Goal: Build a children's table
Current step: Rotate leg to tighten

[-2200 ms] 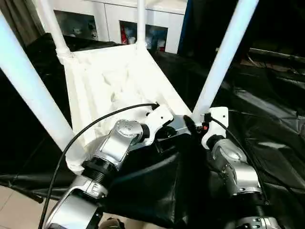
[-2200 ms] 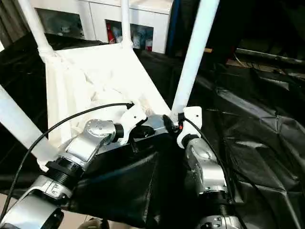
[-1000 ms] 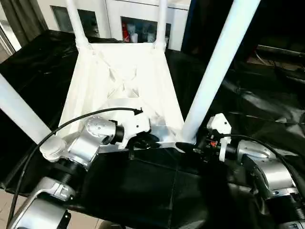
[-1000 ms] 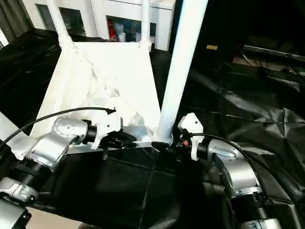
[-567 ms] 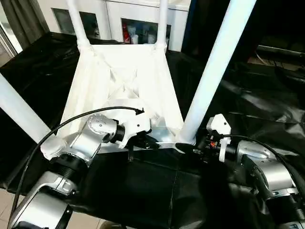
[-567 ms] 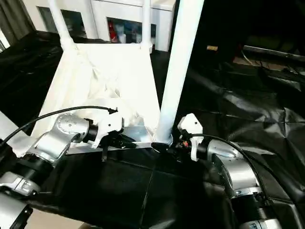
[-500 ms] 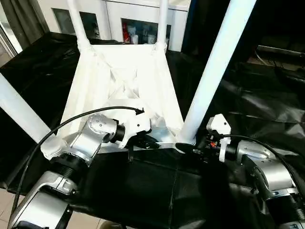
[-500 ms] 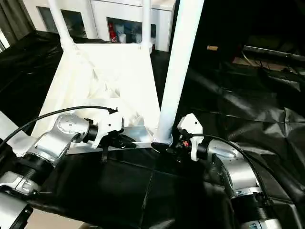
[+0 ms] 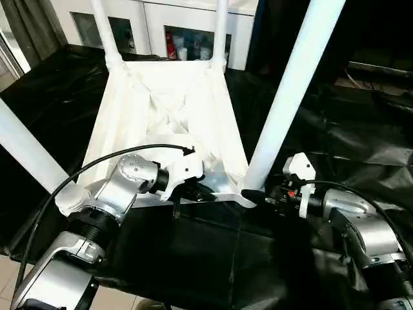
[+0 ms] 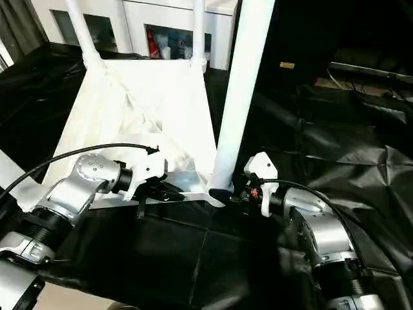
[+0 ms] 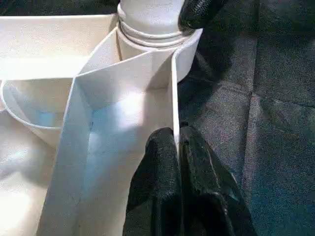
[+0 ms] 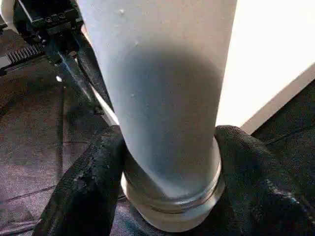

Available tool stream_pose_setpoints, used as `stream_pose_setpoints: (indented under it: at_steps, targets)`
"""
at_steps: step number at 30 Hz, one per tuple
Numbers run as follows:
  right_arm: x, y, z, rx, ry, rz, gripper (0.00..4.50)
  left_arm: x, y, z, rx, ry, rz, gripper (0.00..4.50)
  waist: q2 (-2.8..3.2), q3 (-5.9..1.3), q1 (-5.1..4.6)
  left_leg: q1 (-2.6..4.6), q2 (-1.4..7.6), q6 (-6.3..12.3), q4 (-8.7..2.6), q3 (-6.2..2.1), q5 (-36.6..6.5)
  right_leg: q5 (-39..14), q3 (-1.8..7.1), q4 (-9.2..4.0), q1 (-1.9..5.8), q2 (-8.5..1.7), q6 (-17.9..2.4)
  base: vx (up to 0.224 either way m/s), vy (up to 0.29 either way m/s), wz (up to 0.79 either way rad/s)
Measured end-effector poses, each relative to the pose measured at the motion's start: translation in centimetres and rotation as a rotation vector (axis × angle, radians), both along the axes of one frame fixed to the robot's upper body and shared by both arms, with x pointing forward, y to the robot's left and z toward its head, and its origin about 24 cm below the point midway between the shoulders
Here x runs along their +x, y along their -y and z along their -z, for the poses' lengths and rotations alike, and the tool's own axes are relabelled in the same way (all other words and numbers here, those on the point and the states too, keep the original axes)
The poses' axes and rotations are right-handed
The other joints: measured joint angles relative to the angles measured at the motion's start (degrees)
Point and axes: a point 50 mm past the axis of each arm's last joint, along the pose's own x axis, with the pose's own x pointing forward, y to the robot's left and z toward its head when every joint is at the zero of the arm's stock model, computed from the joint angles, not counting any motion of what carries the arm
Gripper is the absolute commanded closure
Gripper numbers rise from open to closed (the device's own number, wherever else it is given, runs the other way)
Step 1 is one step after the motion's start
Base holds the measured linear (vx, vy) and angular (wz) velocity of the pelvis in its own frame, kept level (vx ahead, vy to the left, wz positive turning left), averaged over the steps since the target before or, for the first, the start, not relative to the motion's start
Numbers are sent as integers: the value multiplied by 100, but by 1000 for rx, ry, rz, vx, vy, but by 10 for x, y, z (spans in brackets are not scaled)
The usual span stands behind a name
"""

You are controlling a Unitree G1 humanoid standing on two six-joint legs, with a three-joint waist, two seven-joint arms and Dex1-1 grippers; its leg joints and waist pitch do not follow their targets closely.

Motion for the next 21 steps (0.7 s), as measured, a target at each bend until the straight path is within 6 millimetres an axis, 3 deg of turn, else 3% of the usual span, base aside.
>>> stream_pose_setpoints:
  at_steps: [4,8,14,19,21]
  targets:
    - [0,-1,1,5,-4,8,194,0,0,1,-1,2,-4,450,5,-8,3,3,1,0,3,0,0,0,0,9,0,0,0,0,0,0]
    - [3,-5,9,26,-7,123,194,3,6,5,-5,24,-62,450,20,-28,-17,33,0,-1,13,0,0,0,3,11,27,-1,0,0,0,0]
    - [18,-29,21,86,-8,520,194,12,32,11,-24,49,-257,450,-19,-64,-128,46,-1,-3,16,-18,0,-24,-11,-17,35,-2,40,-26,2,-2]
    - [27,-43,24,57,0,713,194,12,53,16,-25,54,-350,450,19,-94,-181,45,-28,-1,7,-56,-1,-27,-31,-140,64,-6,45,-11,2,-1]
    - [28,-43,24,50,5,722,125,12,55,17,-25,55,-355,450,28,-98,-188,35,-67,0,7,-106,-1,-28,-32,-173,66,-11,45,0,0,0]
